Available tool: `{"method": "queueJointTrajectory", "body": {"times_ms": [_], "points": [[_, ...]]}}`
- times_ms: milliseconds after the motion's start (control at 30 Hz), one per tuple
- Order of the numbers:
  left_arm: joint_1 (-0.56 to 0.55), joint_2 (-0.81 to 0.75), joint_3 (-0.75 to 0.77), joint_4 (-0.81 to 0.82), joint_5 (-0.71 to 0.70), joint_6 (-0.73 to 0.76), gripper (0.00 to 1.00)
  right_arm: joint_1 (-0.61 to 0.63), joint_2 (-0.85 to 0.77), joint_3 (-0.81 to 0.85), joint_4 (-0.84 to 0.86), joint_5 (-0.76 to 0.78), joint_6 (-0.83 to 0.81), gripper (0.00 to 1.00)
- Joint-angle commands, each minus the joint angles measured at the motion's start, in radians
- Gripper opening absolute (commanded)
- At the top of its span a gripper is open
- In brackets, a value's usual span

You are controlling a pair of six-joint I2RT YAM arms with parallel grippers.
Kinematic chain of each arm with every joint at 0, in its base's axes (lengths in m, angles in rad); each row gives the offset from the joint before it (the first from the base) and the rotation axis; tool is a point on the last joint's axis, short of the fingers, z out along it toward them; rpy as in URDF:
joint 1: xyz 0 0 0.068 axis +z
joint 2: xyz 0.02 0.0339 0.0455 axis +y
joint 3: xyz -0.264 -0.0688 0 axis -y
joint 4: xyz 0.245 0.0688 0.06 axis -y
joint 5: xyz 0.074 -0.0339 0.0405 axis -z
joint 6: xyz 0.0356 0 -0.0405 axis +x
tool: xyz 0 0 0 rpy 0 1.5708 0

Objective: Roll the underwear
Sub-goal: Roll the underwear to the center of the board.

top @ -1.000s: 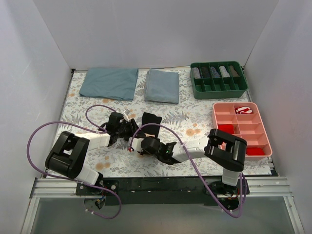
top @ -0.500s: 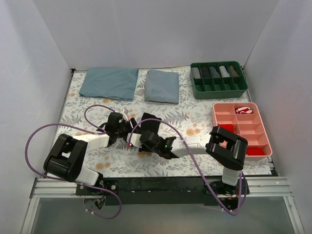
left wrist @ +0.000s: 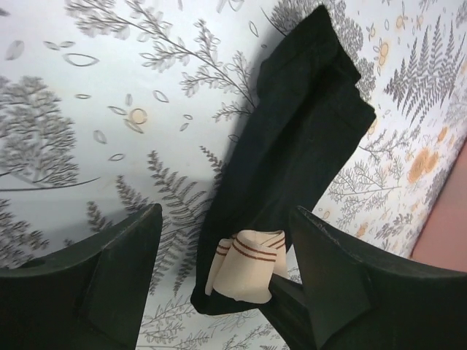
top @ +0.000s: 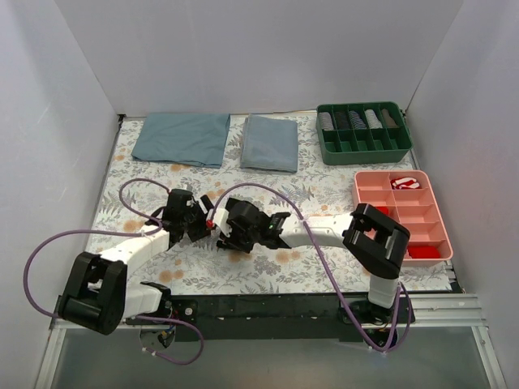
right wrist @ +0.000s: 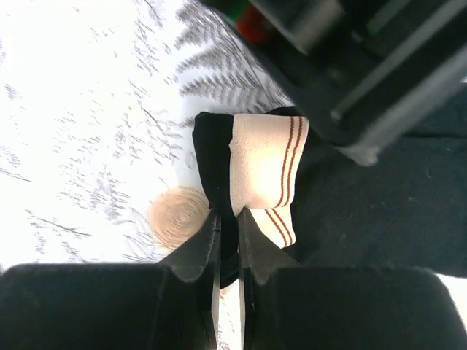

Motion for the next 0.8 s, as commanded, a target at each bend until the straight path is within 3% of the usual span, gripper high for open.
{"method": "queueJointTrajectory", "body": {"times_ms": [0, 300, 767], "points": [[0.030, -0.103, 0.006, -0.131, -0.096, -0.017, 0.71, -0.043, 0.043, 0.081, -0.094, -0.219, 0.094, 0.06], [0.034, -0.240, -0.018, -0.188, -0.091, -0.055, 0.71, -0.170, 0.103, 0.172, -0.154, -0.515, 0.163, 0.01], [0.033, -0.329, -0.063, -0.186, 0.085, -0.005, 0.68, -0.315, 0.263, 0.324, -0.282, -0.723, 0.321, 0.01]]}}
